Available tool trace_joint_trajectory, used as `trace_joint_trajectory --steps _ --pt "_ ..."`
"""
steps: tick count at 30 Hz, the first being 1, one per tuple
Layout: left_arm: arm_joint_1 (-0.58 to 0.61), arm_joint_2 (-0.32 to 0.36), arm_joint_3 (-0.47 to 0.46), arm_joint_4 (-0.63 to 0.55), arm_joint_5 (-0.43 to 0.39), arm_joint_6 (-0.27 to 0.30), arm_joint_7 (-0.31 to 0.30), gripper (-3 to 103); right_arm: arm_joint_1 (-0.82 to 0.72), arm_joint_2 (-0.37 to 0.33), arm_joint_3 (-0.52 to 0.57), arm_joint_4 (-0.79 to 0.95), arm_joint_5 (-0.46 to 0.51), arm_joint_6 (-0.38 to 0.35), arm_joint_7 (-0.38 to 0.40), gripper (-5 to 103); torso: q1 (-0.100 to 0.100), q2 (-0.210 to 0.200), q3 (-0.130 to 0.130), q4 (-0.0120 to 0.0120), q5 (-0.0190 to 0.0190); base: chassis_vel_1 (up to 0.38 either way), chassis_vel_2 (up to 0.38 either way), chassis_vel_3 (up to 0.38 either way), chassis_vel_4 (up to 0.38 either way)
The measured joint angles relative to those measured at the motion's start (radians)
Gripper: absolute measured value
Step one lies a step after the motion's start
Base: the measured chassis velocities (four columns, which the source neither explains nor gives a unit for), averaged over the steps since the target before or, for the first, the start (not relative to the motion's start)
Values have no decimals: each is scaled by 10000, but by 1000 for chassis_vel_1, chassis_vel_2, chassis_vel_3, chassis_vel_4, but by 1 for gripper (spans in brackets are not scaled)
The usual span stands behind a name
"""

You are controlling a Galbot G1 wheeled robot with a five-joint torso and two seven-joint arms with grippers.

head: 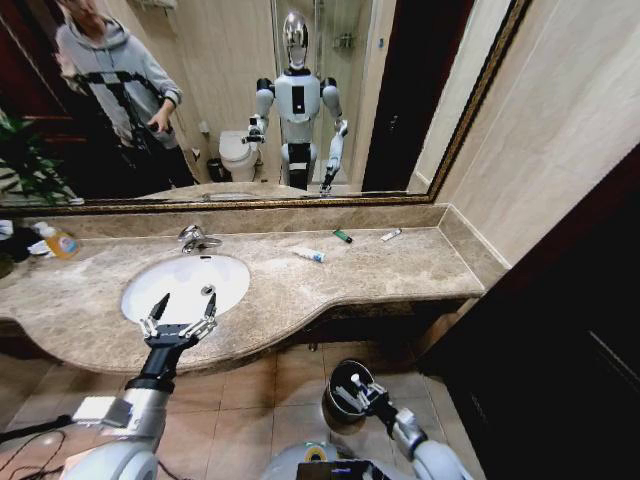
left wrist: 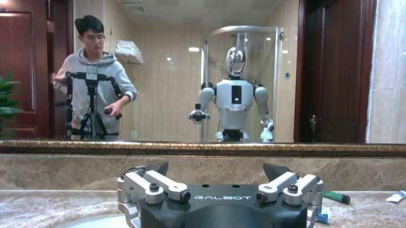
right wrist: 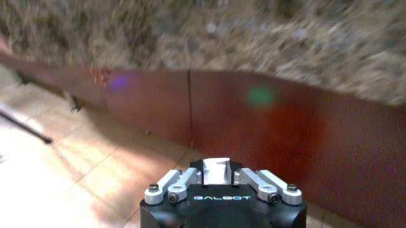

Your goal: Pick up the trash from the sink and place it in the trash bin.

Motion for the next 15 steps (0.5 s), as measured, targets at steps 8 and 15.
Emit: trace_joint_trajectory --steps 8,15 --pt "0 0 0 0 0 0 0 100 1303 247 -629 -2409 -790 209 -102 21 0 0 1 -1 -1 0 0 0 0" --pt "0 0 0 0 0 0 0 100 2863 1079 -846 -4699 -1586 419 -300 21 0 0 1 -1 1 0 0 0 0"
